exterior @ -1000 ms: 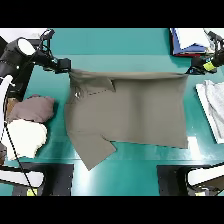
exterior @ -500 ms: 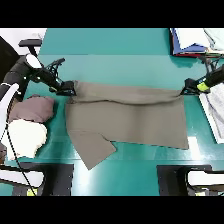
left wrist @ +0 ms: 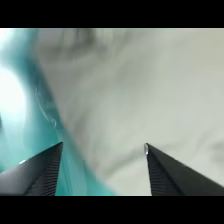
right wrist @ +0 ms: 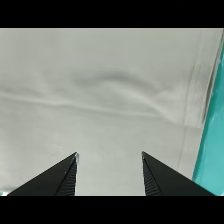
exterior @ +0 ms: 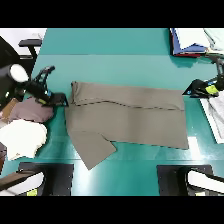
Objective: Fold the shirts.
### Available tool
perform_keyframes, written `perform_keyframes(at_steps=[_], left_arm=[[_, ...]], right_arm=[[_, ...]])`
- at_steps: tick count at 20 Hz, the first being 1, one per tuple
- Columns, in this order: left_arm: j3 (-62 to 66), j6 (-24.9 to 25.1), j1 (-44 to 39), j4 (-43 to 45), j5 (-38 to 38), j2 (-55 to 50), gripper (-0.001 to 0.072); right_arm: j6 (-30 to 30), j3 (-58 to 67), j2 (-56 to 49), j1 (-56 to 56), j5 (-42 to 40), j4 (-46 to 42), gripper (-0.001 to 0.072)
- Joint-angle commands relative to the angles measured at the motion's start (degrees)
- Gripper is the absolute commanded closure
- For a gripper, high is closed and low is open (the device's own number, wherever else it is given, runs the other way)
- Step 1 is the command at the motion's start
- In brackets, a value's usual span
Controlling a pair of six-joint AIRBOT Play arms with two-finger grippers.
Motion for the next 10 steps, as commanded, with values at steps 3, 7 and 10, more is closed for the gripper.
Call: perform_keyframes(at_steps=[3,7,10], left_arm=[[-23.5,-3.5,0.0,-3.6,-0.4,17.1,0.0105],[-33.2,-3.2,0.0,-10.8,4.4,18.8,0.0105],[-37.1,-2.8,0.0,-13.7,9.0,18.8,0.0105]], right_arm=[[0.0,-0.1,8.8,-0.4,-1.8,0.2,0.0261],[0.0,-0.1,10.0,-0.4,-1.6,0.2,0.0261],[0.0,-0.1,9.9,-0.4,-1.4,0.2,0.0261]])
